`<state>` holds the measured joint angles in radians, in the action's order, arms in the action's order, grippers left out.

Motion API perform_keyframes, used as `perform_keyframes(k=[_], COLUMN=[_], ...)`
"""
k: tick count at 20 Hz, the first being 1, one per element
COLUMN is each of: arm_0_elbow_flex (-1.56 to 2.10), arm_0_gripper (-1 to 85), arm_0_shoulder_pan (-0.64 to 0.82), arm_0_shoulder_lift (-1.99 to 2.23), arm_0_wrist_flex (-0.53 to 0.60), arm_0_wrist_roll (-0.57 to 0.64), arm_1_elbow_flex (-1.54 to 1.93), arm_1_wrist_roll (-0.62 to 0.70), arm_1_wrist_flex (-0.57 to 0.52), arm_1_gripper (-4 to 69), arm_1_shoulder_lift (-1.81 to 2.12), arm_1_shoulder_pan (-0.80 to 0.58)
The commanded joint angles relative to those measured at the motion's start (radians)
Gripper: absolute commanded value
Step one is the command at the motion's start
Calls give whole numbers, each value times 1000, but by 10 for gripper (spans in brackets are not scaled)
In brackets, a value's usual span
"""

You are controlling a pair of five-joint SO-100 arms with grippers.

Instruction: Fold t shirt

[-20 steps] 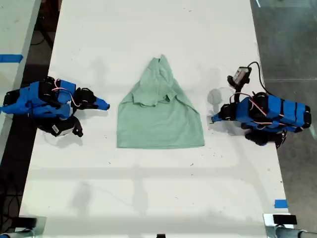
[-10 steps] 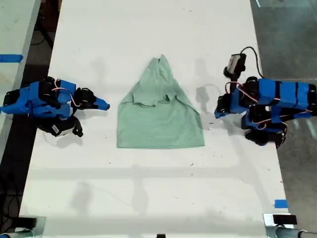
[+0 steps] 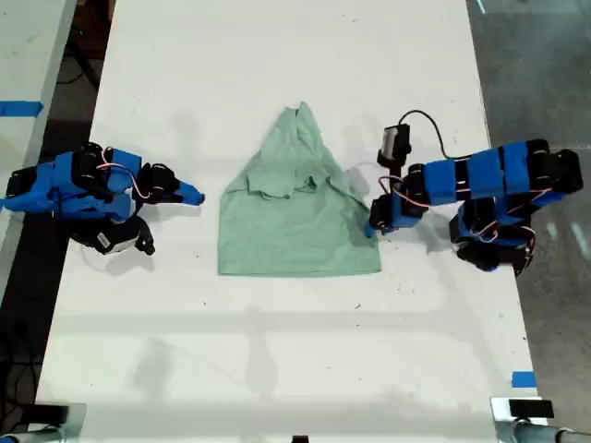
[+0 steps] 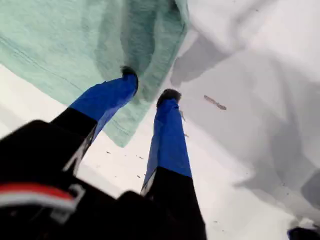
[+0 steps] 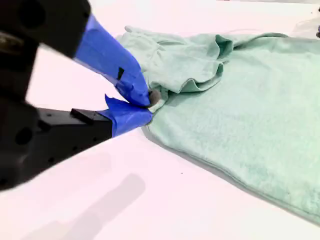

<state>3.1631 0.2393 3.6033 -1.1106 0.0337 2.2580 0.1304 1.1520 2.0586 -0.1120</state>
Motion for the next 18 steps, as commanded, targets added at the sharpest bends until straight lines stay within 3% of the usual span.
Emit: perform_keyframes(k=[1,9,10,12,14,18], arm_0_elbow_flex=[2,2,2,2,2,2], arm_0_gripper=[0,0,0,0,0,0], arm_0_shoulder_pan=[-5,-5,-6,-6,-6,-6], arm_0_shoulder_lift=[5,5,5,5,5,5], arm_0_wrist_flex=[25,25,25,25,25,25], arm_0_wrist_roll=[-8,-8,-9,-9,-9,-9], arm_1_elbow_flex=[17,-23,-41,-60,-114,-403], arm_1_wrist_roll=[-9,9,6,-5,-9,23], arm_1_wrist_flex=[-80,-91,-77,-51,5,242], arm_1_gripper=[120,119,18,2,2,2], arm_1_shoulder_lift=[2,-166,-190,-192,-179,-206], arm_1_shoulder_pan=[17,6,6,2,0,2])
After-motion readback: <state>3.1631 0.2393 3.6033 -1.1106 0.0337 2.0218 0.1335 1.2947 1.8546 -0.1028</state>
